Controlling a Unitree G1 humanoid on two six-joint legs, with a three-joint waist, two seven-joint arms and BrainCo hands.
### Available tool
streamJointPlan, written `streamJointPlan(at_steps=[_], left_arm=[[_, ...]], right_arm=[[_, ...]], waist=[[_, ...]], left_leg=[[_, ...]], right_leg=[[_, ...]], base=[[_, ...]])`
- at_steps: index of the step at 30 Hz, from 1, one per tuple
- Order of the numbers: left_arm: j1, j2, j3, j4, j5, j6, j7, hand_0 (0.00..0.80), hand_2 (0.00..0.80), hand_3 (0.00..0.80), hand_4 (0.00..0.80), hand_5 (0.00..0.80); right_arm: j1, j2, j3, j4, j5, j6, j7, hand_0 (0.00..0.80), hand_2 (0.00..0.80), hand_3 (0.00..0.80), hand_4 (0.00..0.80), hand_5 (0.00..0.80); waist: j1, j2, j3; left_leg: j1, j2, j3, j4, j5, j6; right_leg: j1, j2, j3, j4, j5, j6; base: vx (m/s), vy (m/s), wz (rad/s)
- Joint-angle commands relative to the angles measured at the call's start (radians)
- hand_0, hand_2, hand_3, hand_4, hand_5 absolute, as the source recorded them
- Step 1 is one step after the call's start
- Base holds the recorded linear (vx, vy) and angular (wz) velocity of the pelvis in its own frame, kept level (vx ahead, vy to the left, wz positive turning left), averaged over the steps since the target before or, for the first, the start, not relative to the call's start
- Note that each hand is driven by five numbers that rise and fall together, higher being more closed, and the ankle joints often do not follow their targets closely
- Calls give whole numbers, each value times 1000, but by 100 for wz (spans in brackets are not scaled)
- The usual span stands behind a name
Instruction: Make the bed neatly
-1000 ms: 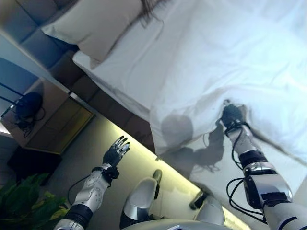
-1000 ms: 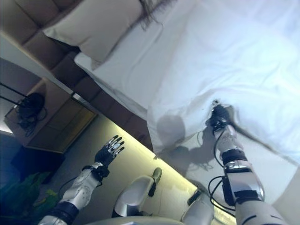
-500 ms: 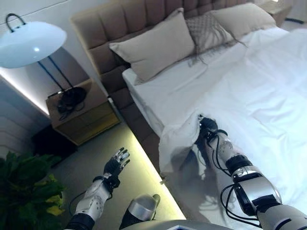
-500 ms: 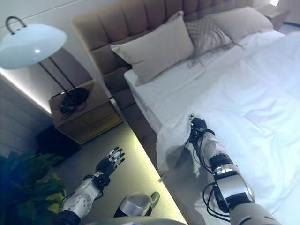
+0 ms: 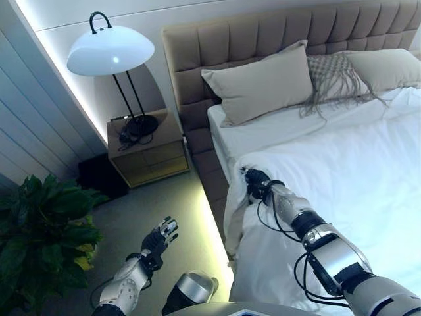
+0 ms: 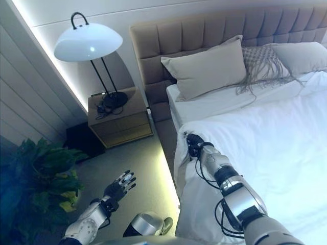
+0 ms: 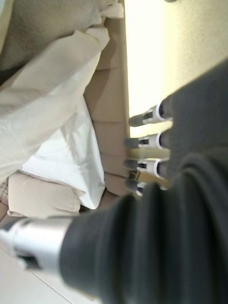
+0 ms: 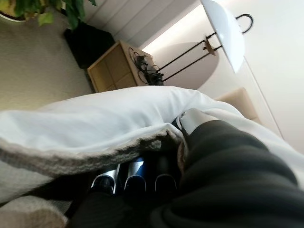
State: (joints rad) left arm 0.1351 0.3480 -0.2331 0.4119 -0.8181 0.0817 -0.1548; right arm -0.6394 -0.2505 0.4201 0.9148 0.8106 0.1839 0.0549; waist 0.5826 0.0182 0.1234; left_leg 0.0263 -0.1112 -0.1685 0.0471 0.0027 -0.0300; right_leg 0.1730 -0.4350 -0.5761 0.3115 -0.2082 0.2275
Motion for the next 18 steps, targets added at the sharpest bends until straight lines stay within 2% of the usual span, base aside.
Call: streamJointPlan(at_steps=[1,9,10,11,14,18], left_arm=[[-15,48,-38,-112,-15,-30,12,0,0,0,0,0],[-1,53,-44,-116,-13,-45,29,0,0,0,0,0],[1,53,-43,-116,-13,-46,28,0,0,0,0,0],[1,56,-40,-114,-13,-47,26,0,0,0,0,0],[6,61,-34,-112,-4,-52,11,0,0,0,0,0],[9,61,-38,-110,11,-61,-11,0,0,0,0,0]], right_arm=[[-244,100,74,-91,-14,-7,95,800,800,800,800,800],[-252,159,109,-68,21,4,38,800,800,800,800,800],[-251,161,109,-62,29,9,28,696,696,696,696,696],[-248,163,106,-54,41,16,19,0,0,0,0,0],[-242,172,87,-36,90,37,19,0,0,0,0,0],[-218,198,61,-30,170,76,-45,0,0,0,0,0]], waist=[[29,-44,-16],[51,-45,-15],[53,-45,-15],[54,-46,-14],[57,-51,-8],[58,-55,-3]], left_leg=[[-55,51,29,92,19,10],[-52,42,19,105,2,12],[-53,42,19,105,3,12],[-53,42,18,105,3,12],[-54,46,21,104,5,12],[-51,48,22,97,6,13]], right_leg=[[4,-98,15,-85,388,18],[25,-96,9,-64,386,30],[26,-94,8,-66,386,30],[27,-92,8,-68,389,31],[27,-86,9,-75,397,31],[24,-75,17,-86,402,30]], base=[[35,66,2],[40,16,11],[0,0,0],[0,0,0],[-21,-48,1],[-45,-62,0]])
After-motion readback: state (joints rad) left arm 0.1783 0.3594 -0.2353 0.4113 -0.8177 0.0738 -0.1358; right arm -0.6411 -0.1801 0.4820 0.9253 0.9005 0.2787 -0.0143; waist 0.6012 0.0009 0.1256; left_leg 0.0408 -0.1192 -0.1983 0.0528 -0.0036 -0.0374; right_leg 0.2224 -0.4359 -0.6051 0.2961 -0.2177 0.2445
